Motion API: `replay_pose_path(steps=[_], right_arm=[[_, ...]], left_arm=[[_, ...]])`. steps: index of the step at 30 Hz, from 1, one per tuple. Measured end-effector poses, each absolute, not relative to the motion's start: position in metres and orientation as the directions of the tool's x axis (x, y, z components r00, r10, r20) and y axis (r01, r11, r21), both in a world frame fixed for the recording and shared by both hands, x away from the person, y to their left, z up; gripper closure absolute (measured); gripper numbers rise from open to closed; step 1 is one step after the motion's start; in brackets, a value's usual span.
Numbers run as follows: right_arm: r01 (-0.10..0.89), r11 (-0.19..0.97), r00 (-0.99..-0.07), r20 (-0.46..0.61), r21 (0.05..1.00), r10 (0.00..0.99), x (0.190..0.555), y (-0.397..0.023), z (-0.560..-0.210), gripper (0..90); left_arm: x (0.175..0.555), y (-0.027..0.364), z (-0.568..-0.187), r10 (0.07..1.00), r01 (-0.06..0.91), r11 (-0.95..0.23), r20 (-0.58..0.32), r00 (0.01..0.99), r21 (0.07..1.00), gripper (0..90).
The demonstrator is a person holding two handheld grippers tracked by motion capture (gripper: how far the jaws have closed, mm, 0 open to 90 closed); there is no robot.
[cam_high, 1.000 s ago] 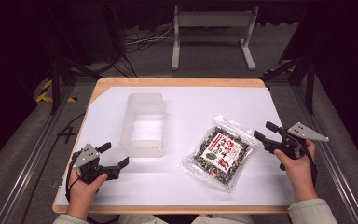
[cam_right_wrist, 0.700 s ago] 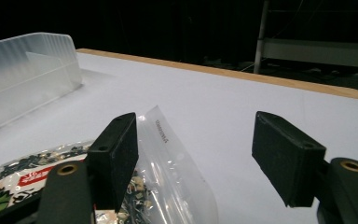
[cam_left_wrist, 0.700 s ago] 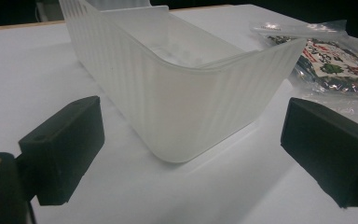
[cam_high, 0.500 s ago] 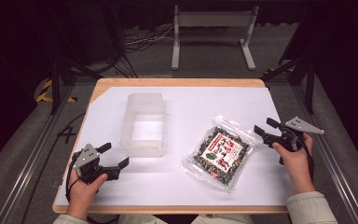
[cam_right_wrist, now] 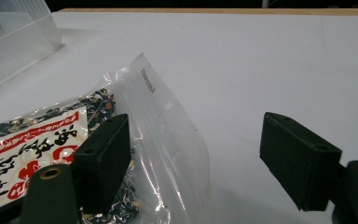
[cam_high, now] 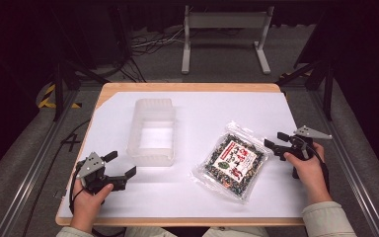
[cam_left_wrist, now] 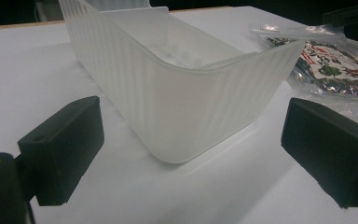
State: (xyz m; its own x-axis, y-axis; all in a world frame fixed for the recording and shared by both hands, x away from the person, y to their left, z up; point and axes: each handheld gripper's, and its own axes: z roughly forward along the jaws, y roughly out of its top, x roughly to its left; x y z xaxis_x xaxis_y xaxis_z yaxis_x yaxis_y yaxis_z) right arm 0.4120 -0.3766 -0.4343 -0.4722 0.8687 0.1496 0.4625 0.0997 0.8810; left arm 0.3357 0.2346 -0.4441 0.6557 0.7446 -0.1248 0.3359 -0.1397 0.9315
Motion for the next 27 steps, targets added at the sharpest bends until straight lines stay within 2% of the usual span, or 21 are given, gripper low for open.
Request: replay_pose_path(steps=[13,27], right_arm=[[0.555,0.119,-0.482,0.201,0.824,0.853,0.4106,-0.3763,-0.4401,36.9],[0.615,0.15,-0.509,0.245,0.774,0.825,0.415,-0.3735,-0.4431,37.4]], left_arm=[[0.3357,0.2342,-0.4442,0.747,0.341,-0.144,-0.125,0.653,0.929,7.2],[0.3359,0.2341,-0.445,0.747,0.348,-0.151,-0.124,0.653,0.925,7.8]])
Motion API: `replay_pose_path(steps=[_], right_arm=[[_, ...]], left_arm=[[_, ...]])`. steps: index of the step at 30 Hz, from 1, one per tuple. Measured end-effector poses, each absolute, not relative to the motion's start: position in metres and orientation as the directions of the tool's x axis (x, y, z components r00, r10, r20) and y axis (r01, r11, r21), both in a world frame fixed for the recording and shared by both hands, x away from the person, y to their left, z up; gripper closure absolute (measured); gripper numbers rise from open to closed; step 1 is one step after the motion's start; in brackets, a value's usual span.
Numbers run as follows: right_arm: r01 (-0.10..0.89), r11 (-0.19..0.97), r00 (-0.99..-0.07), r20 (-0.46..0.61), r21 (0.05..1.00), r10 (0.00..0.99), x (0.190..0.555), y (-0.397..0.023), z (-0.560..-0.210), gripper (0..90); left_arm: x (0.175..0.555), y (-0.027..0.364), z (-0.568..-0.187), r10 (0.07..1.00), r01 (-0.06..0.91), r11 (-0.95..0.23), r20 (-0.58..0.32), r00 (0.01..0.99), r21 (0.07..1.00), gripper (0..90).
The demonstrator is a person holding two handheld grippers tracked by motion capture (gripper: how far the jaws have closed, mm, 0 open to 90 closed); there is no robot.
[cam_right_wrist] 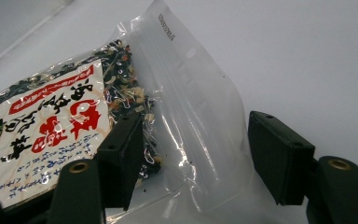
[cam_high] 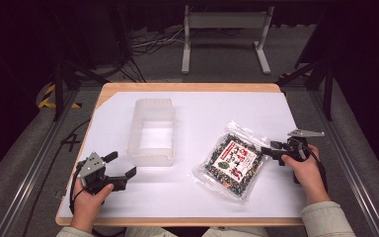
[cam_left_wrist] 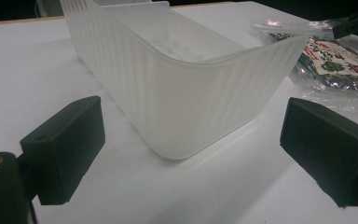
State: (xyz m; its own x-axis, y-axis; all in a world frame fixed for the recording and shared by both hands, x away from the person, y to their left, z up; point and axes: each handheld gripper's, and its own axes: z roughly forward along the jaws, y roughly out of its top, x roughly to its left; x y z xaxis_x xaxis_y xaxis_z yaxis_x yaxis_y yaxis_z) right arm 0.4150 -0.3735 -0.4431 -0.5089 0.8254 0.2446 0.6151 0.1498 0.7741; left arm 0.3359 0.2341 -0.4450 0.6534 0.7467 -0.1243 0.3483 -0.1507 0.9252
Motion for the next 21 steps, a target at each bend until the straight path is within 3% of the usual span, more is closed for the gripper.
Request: replay_pose_path(steps=[6,15,18,19,21], right_arm=[[0.624,0.173,-0.528,0.249,0.762,0.812,0.4161,-0.3715,-0.4438,38.9],[0.625,0.179,-0.536,0.252,0.76,0.806,0.4134,-0.3681,-0.4438,50.0],[0.618,0.177,-0.537,0.247,0.766,0.807,0.4117,-0.3673,-0.4434,55.7],[0.606,0.178,-0.528,0.225,0.775,0.819,0.4093,-0.3675,-0.4426,65.0],[0.604,0.184,-0.532,0.22,0.776,0.817,0.409,-0.3668,-0.4426,66.4]], left_arm=[[0.3358,0.2339,-0.4451,0.748,0.349,-0.155,-0.121,0.653,0.924,8.3],[0.3359,0.2333,-0.4455,0.745,0.349,-0.156,-0.121,0.656,0.924,8.1],[0.3359,0.2325,-0.4459,0.745,0.35,-0.16,-0.12,0.657,0.923,7.9],[0.336,0.2324,-0.4459,0.744,0.348,-0.16,-0.119,0.658,0.924,7.9],[0.3359,0.2325,-0.4459,0.745,0.348,-0.162,-0.117,0.657,0.923,7.9]])
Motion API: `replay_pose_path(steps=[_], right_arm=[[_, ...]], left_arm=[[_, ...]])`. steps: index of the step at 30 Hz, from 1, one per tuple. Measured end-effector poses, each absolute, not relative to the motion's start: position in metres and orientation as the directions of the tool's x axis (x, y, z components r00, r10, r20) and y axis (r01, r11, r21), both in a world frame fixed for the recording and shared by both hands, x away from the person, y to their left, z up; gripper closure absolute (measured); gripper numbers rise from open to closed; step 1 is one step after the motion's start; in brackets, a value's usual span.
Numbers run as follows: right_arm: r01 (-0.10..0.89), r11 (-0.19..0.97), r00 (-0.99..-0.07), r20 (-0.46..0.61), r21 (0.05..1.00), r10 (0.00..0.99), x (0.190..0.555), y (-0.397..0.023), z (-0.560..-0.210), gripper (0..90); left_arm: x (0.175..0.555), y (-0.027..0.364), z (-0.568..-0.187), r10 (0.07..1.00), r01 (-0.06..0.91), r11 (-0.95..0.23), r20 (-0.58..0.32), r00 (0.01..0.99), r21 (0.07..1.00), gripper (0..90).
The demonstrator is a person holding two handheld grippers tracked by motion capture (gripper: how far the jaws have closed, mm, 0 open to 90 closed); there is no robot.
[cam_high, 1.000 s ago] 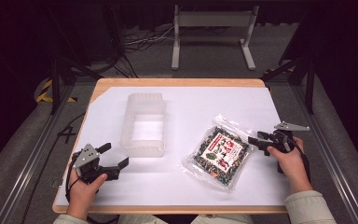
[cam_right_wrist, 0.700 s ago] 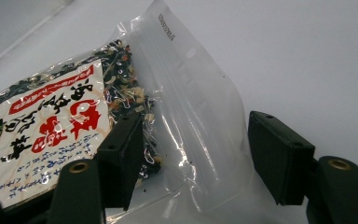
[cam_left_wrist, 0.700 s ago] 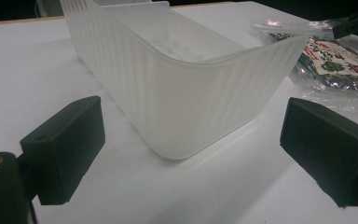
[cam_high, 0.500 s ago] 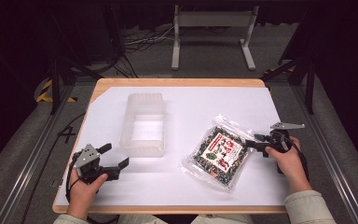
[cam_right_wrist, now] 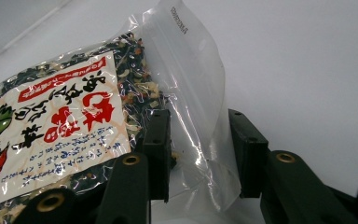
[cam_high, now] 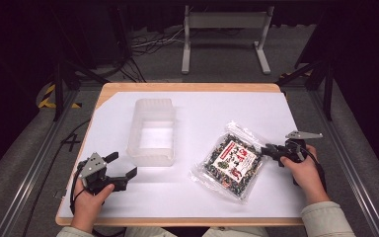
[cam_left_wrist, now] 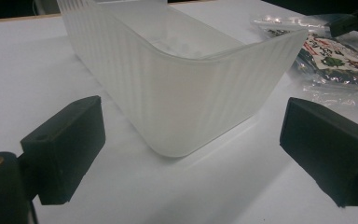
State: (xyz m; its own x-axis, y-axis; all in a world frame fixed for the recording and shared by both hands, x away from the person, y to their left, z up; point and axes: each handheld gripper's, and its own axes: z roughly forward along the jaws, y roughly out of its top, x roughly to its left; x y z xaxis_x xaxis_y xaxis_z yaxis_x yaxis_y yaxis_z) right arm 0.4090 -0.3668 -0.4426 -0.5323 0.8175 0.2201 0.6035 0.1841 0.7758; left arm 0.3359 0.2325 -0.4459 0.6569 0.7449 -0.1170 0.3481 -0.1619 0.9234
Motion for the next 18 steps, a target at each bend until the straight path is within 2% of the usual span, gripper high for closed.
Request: replay_pose_path(steps=[5,6,9,13,18], right_arm=[[0.59,0.203,-0.545,0.199,0.781,0.815,0.4067,-0.3641,-0.4414,74.1],[0.588,0.207,-0.546,0.194,0.782,0.815,0.4063,-0.3637,-0.4409,81.5],[0.578,0.204,-0.545,0.188,0.79,0.817,0.4053,-0.3639,-0.4403,88.1],[0.564,0.219,-0.545,0.16,0.796,0.823,0.4046,-0.3621,-0.4388,89.9],[0.556,0.202,-0.54,0.165,0.806,0.825,0.4033,-0.3635,-0.4333,89.9]], left_arm=[[0.3357,0.2326,-0.4458,0.747,0.35,-0.16,-0.119,0.654,0.923,7.9],[0.3358,0.2325,-0.4458,0.747,0.349,-0.16,-0.118,0.655,0.923,7.9],[0.3354,0.2322,-0.4455,0.751,0.351,-0.163,-0.115,0.65,0.922,8.0],[0.3355,0.231,-0.4453,0.769,0.351,-0.189,-0.084,0.634,0.917,8.2],[0.3375,0.2302,-0.4445,0.773,0.392,-0.183,-0.114,0.624,0.902,7.4]])
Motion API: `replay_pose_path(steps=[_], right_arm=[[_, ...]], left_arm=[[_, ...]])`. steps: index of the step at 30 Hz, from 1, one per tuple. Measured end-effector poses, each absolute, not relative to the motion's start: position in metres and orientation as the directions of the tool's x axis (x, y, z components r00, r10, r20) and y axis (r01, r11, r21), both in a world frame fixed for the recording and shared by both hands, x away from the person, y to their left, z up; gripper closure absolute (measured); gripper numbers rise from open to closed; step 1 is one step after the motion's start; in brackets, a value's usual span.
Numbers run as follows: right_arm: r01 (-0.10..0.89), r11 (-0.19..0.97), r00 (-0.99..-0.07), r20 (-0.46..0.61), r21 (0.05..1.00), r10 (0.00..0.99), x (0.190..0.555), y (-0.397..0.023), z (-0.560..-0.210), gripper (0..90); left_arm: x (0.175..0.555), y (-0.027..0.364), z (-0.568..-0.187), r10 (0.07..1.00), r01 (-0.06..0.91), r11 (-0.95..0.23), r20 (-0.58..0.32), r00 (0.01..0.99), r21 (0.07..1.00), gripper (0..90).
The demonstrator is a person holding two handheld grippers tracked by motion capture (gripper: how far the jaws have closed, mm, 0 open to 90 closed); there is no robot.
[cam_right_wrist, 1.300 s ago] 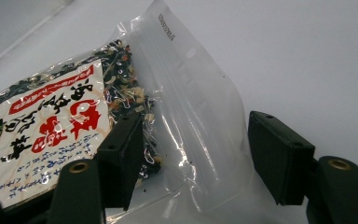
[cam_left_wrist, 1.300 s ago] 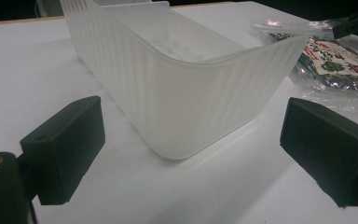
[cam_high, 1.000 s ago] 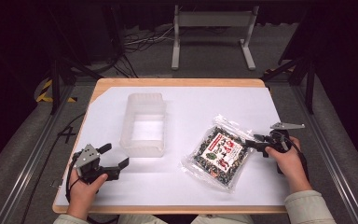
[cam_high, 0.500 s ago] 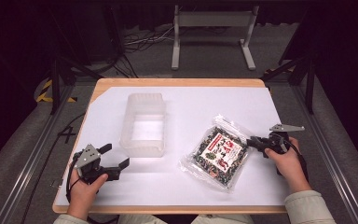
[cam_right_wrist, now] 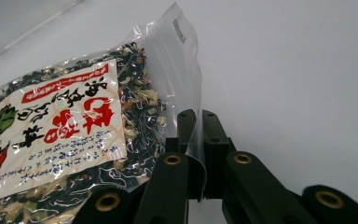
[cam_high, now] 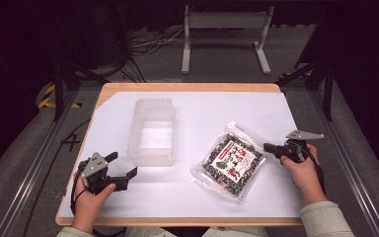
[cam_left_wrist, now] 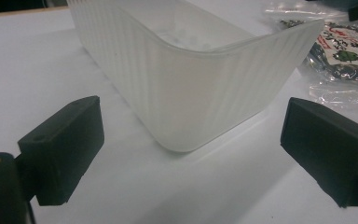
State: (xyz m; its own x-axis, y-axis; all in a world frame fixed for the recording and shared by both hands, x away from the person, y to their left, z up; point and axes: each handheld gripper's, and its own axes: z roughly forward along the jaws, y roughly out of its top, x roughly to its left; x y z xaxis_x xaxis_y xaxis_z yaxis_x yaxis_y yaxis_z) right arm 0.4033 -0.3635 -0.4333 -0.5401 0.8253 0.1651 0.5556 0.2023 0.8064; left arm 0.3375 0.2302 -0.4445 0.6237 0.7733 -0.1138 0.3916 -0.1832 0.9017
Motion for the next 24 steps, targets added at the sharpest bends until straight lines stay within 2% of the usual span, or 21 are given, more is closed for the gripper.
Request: replay_pose_path(steps=[5,13,24], right_arm=[[0.528,0.173,-0.542,0.172,0.831,0.823,0.399,-0.366,-0.423,90.0],[0.449,0.148,-0.564,0.151,0.881,0.812,0.388,-0.369,-0.397,90.0],[0.347,0.123,-0.604,0.121,0.93,0.788,0.366,-0.365,-0.356,90.0]], left_arm=[[0.339,0.232,-0.441,0.776,0.423,-0.153,-0.156,0.612,0.893,5.0],[0.335,0.228,-0.431,0.801,0.396,-0.2,-0.083,0.593,0.896,3.9],[0.331,0.227,-0.422,0.811,0.406,-0.21,-0.074,0.581,0.889,7.1]])
